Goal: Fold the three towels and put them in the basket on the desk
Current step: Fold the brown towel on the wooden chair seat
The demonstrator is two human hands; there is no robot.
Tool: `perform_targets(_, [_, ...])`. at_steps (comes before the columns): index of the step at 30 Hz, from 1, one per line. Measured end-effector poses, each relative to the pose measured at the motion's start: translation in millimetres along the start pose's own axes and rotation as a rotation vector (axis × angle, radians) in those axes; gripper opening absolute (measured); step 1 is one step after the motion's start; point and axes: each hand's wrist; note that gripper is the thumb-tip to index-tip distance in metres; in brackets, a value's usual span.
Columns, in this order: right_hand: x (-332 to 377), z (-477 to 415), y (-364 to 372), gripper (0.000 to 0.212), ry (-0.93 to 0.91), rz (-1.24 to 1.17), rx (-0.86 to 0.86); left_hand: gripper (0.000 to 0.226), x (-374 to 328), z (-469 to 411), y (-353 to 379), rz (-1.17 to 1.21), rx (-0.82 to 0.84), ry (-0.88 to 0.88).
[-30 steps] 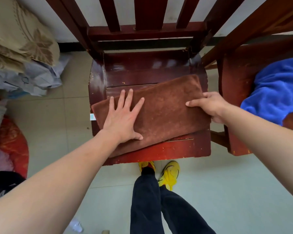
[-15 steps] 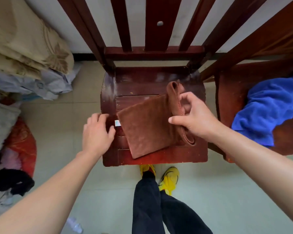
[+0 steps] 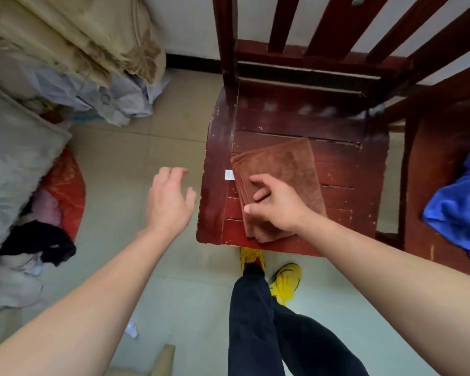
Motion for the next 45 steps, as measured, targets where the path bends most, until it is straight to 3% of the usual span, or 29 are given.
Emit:
perform_targets(3, [-6,-7,-38,0.020,0.033,-0.180,-0.333,0.027,-37,-2,8,-0.018,-0.051,0.266])
perform_targets(5, [-3,-14,-61,0.022,0.062,-0.246,-0.410,0.022,-61,-2,23,-0.075,-0.019,0.472])
perform_targets(6, [1,-19,-68,0.022,0.082,-0.288,-0.365,0.022,-70,-2,30,-0.106,0.008,0.502])
perform_targets(9, [9,-39,-82,0.025,0.217,-0.461,-0.176,0.041,-81,-11,43,-0.224,0.126,0.348])
perform_targets(12, [5,-54,-103,0.032,0.280,-0.710,-0.351,0.058,-72,-23,47,-0.358,0.201,0.339])
perform_targets(14, [6,-48,-116,0.026,0.253,-0.652,-0.516,0.061,-68,-28,44,-0.375,0.242,0.365])
perform_targets(16, [7,-27,-114,0.014,0.207,-0.548,-0.543,0.064,-69,-29,43,-0.374,0.274,0.370])
perform_targets(18, [2,0,-95,0.012,0.199,-0.527,-0.380,0.071,-72,-28,44,-0.379,0.300,0.366])
perform_targets(21, [-34,38,-63,0.007,0.331,-0.423,-0.026,0.080,-71,-27,46,-0.402,0.320,0.367])
perform_targets(22, [-52,47,-56,0.007,0.387,-0.390,0.005,0.081,-70,-27,46,-0.414,0.318,0.370])
perform_targets(26, [-107,71,-67,0.008,0.557,-0.376,-0.209,0.082,-68,-25,45,-0.442,0.327,0.389])
perform_targets(29, [-110,72,-78,0.012,0.467,-0.215,-0.439,0.081,-73,-26,41,-0.472,0.326,0.372])
perform_targets(31, [-97,67,-82,0.005,0.348,-0.101,-0.562,0.069,-83,-20,37,-0.421,0.203,0.445])
perform_targets(33, [-76,54,-77,0.036,0.260,-0.051,-0.524,0.046,-94,-11,39,-0.289,0.044,0.586])
perform_targets(34, [-66,47,-72,0.054,0.247,-0.014,-0.468,0.038,-101,-9,41,-0.200,0.062,0.616])
perform_targets(35, [-59,39,-66,0.066,0.251,0.056,-0.404,0.035,-106,-10,47,-0.081,0.149,0.567])
perform_targets(37, [-55,26,-56,0.069,0.297,0.235,-0.276,0.037,-115,-17,58,0.173,0.414,0.273])
perform_targets(39, [-57,18,-57,0.055,0.358,0.207,-0.205,0.027,-120,-29,66,0.403,0.503,-0.047])
perform_targets(41, [-57,16,-68,0.037,0.343,0.053,-0.252,0.011,-130,-38,63,0.556,0.542,-0.247])
perform_targets(43, [-55,21,-79,0.029,0.188,0.121,-0.366,0.036,-142,-43,55,0.671,0.631,-0.400])
perform_targets(45, [-48,29,-83,0.032,-0.016,0.337,-0.458,0.064,-151,-48,46,0.803,0.737,-0.540])
Point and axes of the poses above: each hand's wrist, its own z-axis away from the middle knuckle, its own y-axis out of the palm, x = y × z, and after that the axes turned 3 degrees about -x, right-handed
